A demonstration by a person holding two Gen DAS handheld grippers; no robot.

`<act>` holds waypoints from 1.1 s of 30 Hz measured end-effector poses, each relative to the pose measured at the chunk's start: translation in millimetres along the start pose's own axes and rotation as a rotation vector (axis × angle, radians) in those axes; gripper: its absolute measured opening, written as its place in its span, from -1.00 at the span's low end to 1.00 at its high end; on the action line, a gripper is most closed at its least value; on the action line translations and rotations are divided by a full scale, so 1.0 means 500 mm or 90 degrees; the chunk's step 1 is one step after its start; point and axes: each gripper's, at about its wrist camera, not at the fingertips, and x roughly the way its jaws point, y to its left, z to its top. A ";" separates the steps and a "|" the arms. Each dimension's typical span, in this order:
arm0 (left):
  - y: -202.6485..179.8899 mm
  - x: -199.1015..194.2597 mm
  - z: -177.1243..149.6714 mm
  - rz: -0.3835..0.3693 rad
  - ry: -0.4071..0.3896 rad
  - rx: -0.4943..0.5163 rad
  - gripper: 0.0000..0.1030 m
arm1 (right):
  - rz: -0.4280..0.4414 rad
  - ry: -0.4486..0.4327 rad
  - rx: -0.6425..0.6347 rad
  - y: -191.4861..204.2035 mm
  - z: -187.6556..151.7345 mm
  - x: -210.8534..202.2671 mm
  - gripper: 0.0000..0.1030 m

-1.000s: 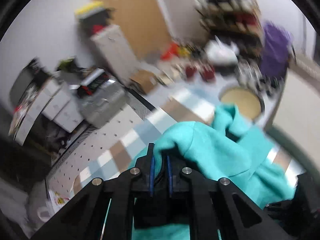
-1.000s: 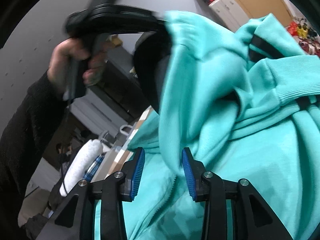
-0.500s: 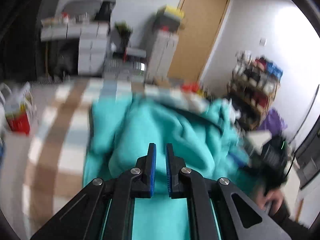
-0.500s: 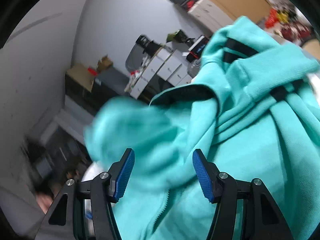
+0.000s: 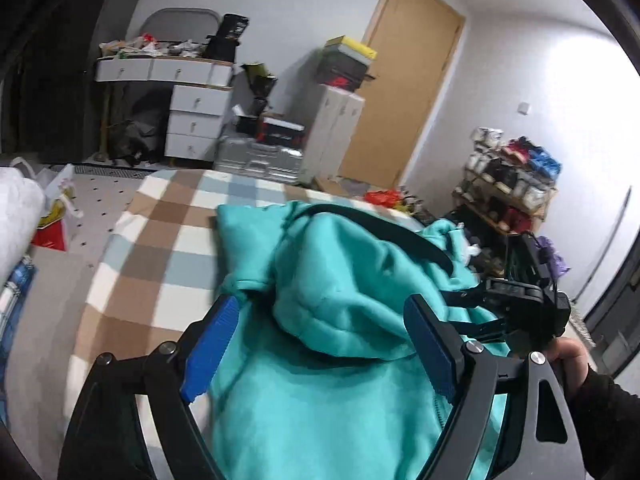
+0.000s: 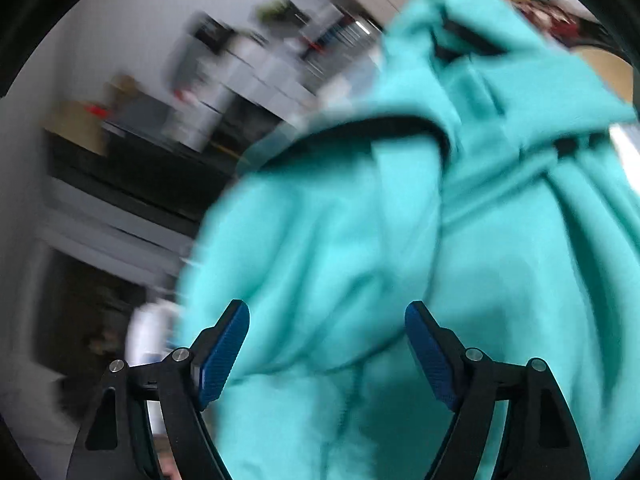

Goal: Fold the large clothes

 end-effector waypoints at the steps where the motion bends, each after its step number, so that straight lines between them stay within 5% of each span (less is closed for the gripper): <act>1: 0.004 0.004 -0.001 -0.005 0.008 -0.005 0.58 | -0.021 0.008 0.004 0.001 0.003 0.018 0.58; 4: 0.008 0.020 -0.006 -0.006 0.028 -0.009 0.58 | -0.071 0.015 0.014 0.004 0.016 0.064 0.36; 6: 0.004 0.021 -0.012 0.004 0.043 -0.005 0.58 | -0.132 -0.004 -0.033 0.023 0.025 0.071 -0.76; 11: 0.001 0.024 -0.017 -0.007 0.060 -0.018 0.58 | -0.244 -0.127 -0.227 0.151 0.070 -0.021 -0.83; 15: -0.010 0.036 -0.017 -0.015 0.074 -0.015 0.58 | -0.234 -0.184 -0.267 0.202 0.131 -0.122 -0.84; 17: -0.017 0.043 -0.019 -0.012 0.082 -0.009 0.58 | -0.200 -0.206 -0.231 0.180 0.167 -0.166 -0.84; 20: -0.026 0.049 -0.023 -0.008 0.090 -0.001 0.58 | -0.231 -0.198 -0.157 0.110 0.182 -0.145 -0.84; 23: -0.034 0.060 -0.025 -0.002 0.106 0.002 0.58 | -0.341 -0.088 -0.122 0.006 0.183 -0.058 -0.82; 26: -0.043 0.071 -0.026 -0.002 0.119 0.006 0.58 | -0.324 -0.023 -0.093 -0.057 0.145 -0.018 -0.67; 29: -0.053 0.080 -0.027 0.000 0.130 0.012 0.58 | -0.302 -0.091 -0.108 -0.035 0.118 -0.075 -0.08; 31: -0.058 0.082 -0.029 -0.001 0.135 0.014 0.58 | -0.281 -0.147 -0.152 0.003 0.093 -0.124 0.09; 33: -0.065 0.086 -0.031 0.002 0.140 0.019 0.58 | -0.221 -0.168 -0.211 0.053 0.058 -0.157 0.52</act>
